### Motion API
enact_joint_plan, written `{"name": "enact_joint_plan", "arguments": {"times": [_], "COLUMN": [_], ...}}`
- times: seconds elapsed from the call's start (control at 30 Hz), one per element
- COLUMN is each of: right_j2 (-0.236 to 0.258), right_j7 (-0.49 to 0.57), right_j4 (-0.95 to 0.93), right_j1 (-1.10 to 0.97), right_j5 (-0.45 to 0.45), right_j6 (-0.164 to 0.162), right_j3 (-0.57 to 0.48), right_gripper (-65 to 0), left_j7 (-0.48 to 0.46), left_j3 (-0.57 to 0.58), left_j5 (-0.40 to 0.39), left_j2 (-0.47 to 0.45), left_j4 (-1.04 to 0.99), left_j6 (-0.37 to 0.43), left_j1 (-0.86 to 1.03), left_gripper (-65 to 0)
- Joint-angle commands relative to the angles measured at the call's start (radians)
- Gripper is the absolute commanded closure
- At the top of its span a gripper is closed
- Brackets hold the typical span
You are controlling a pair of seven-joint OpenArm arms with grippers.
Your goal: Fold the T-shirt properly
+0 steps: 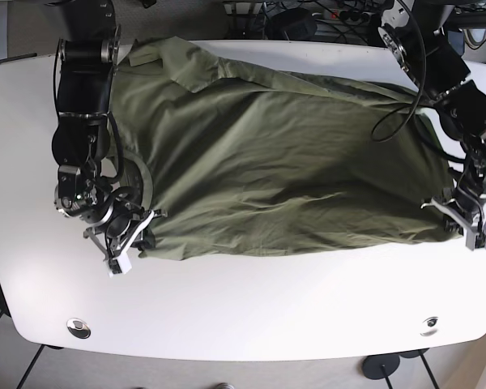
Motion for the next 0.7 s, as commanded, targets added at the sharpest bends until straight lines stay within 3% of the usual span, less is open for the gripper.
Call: {"name": "enact_joint_plan", "arguments": {"times": [0.03,0.47,0.57,0.7], "right_j2": [0.039,0.108,0.111,0.116], "right_j7": [0.005,-0.136,-0.139,-0.196], "right_j4": [0.028,-0.096,-0.106,-0.1], "right_j1": [0.102,0.798,0.883,0.843], "right_j5": [0.022,0.017,0.019,0.028], "right_j6": [0.004,0.012,0.012,0.014], "right_j3": [0.006,0.003,0.003,0.014], "right_gripper": [-1.9,-1.9,-1.9,-1.9], "left_j7": [-0.03,-0.036,-0.036,-0.036], "left_j3": [0.044,0.319,0.36,0.355], "left_j5": [-0.02,-0.014,-0.019,-0.02], "left_j2": [-0.051,-0.133,-0.139,-0.14], "left_j4": [0.022,-0.346,-0.39,-0.387], "left_j6": [-0.002,0.006,0.0,-0.003], "left_j1": [-0.097,-0.927,-0.988,-0.971], "left_gripper": [-0.6,-0.4,-0.4,-0.4]}}
